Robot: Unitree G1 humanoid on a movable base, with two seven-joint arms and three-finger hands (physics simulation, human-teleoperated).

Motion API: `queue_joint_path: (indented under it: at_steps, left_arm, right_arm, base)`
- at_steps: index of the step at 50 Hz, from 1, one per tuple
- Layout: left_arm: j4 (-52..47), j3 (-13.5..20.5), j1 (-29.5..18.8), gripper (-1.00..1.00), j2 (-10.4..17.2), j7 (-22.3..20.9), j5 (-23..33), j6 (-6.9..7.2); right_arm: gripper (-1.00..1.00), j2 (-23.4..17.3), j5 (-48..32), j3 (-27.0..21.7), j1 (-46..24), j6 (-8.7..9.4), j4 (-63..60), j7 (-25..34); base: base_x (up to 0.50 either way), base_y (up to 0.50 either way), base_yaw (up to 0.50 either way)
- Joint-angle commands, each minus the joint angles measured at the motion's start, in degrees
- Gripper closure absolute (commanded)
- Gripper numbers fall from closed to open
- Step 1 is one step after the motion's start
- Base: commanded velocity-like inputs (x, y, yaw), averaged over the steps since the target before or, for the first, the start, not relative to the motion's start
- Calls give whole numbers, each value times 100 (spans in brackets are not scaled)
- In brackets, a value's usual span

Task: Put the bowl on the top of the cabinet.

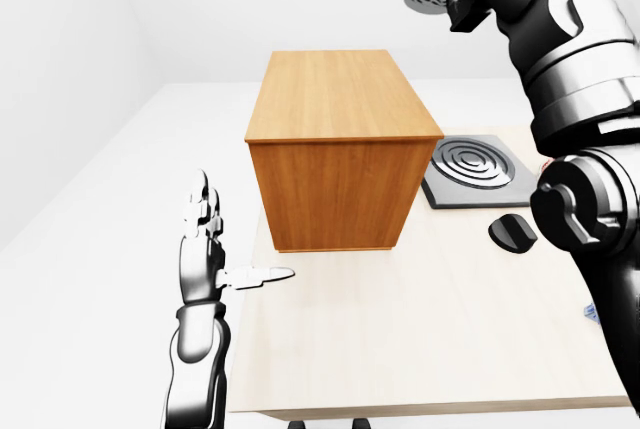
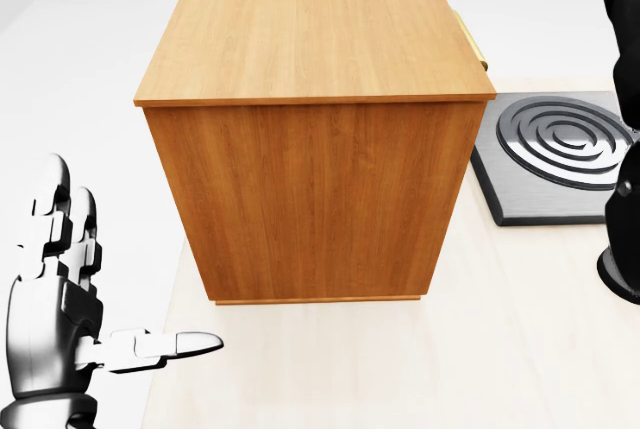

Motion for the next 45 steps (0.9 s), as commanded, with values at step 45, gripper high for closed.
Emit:
queue_joint_path:
  at_steps: [45]
  left_arm:
    - [22, 22, 37, -100, 1, -95, -44, 0]
  right_arm:
    - [100, 1586, -512, 268, 329, 0, 76, -198]
  base:
    - [0, 0, 0]
